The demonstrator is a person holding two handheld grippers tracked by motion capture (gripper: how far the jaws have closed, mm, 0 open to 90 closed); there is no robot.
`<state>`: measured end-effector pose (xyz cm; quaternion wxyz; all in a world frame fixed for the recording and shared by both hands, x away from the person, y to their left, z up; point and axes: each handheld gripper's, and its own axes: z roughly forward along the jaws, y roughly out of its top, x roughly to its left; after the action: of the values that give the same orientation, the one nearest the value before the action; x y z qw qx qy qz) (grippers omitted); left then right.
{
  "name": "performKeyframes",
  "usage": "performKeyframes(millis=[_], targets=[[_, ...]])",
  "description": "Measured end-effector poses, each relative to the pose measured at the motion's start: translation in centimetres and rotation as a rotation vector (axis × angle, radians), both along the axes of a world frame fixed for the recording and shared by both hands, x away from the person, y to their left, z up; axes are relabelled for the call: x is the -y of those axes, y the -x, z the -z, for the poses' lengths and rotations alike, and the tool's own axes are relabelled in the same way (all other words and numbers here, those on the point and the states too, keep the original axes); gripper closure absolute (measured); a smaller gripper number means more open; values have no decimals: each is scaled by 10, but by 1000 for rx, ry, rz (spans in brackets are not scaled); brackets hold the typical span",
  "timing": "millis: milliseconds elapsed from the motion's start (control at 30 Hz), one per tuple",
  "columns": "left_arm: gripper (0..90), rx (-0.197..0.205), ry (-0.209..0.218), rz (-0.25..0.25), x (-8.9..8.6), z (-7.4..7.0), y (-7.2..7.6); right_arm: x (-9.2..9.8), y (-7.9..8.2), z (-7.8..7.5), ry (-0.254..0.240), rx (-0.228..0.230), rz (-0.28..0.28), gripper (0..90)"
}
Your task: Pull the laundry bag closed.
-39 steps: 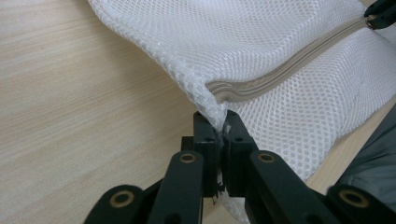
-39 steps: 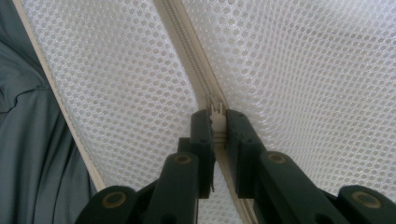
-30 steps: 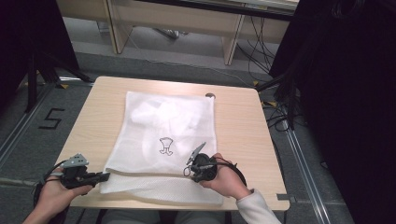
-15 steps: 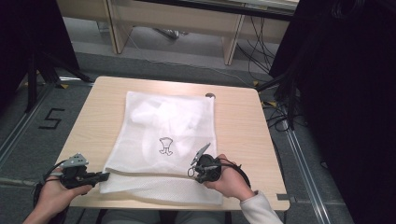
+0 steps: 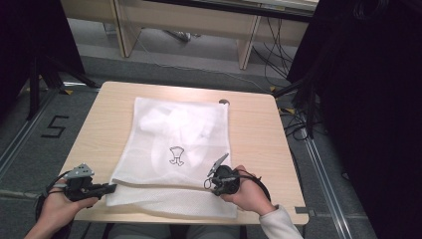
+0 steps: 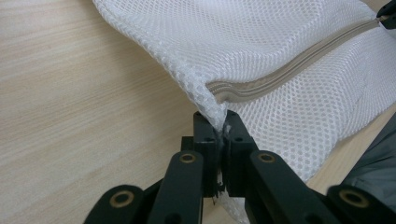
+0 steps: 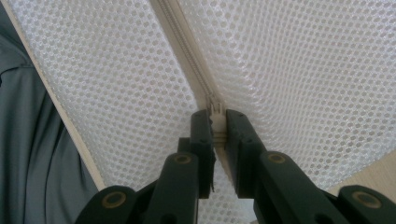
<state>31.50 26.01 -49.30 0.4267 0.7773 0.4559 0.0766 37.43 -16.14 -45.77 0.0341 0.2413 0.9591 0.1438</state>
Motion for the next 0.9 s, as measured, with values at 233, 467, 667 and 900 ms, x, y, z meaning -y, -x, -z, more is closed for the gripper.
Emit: performKeyframes(millis=[233,467,667,900], targets=[[858,-9,-8,2,-1,-1,0,5,1,1,12,-5,24,824],[858,-8,-6,0,-1,-1,0,11,2,2,11,-3,27,824],[858,-9,-5,0,-1,-1,0,17,3,4,24,-9,48,824],[857,-9,-5,-2,-1,-1,0,22,3,6,28,-15,63,824]])
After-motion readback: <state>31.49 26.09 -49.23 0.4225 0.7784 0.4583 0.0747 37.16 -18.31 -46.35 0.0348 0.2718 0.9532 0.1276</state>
